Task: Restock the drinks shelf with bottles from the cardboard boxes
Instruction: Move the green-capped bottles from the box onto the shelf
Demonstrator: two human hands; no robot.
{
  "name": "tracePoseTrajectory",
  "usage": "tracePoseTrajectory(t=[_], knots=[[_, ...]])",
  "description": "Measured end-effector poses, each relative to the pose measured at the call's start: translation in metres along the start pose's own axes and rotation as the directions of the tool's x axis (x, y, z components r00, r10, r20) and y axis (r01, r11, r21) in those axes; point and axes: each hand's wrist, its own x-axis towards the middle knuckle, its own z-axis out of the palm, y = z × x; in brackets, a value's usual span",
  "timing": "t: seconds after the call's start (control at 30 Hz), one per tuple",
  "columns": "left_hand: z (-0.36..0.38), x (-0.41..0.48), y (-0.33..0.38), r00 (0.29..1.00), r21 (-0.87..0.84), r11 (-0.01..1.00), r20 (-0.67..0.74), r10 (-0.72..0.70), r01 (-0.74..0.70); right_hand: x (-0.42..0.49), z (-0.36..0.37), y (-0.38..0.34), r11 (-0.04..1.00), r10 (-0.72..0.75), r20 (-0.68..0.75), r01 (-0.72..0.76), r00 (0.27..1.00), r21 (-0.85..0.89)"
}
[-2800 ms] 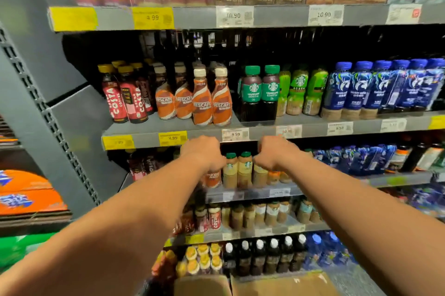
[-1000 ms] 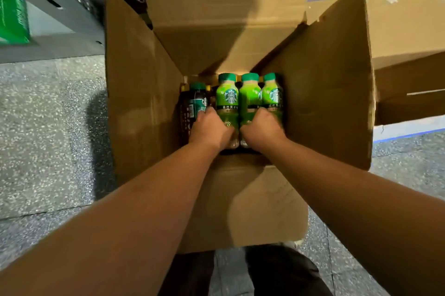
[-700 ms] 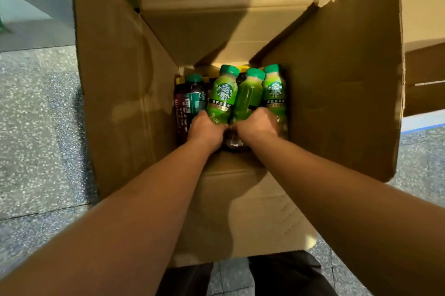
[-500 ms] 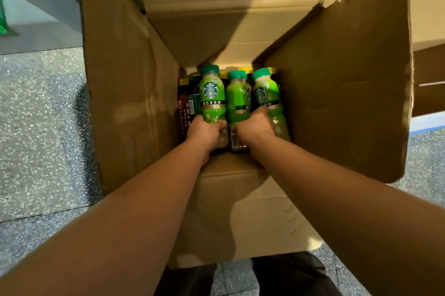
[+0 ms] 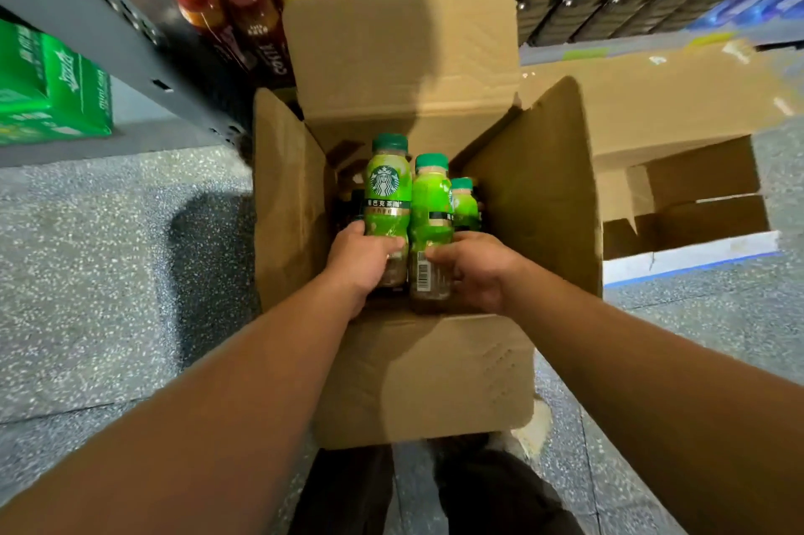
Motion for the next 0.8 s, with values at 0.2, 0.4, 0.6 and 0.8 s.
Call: tracePoseTrajectory(t=[0.2,0.4,0.6,0.8], knots=[[0.006,-0.071,0.061,0.995,-0.046,0.994,0.018,0.096,-0.096,-0.086,-0.016,-0.052,0.978,-0.204,-0.001,0.204,0.979,0.05],[0.012,-0.155,0.132,0.976,-0.034,0.979,0.071,0.205,-0.203,-0.177,-0.033,-0.112,0.937,-0.346,0.013,0.346,0.938,-0.055],[0.029,-0.248,0.226,0.916,-0.04,0.923,0.111,0.385,-0.383,-0.283,-0.056,-0.179,0.839,-0.54,-0.036,0.533,0.841,-0.109],[0.05,-0.346,0.307,0.822,-0.115,0.839,0.167,0.545,-0.532,-0.384,-0.083,-0.235,0.724,-0.689,-0.052,0.684,0.723,-0.092]])
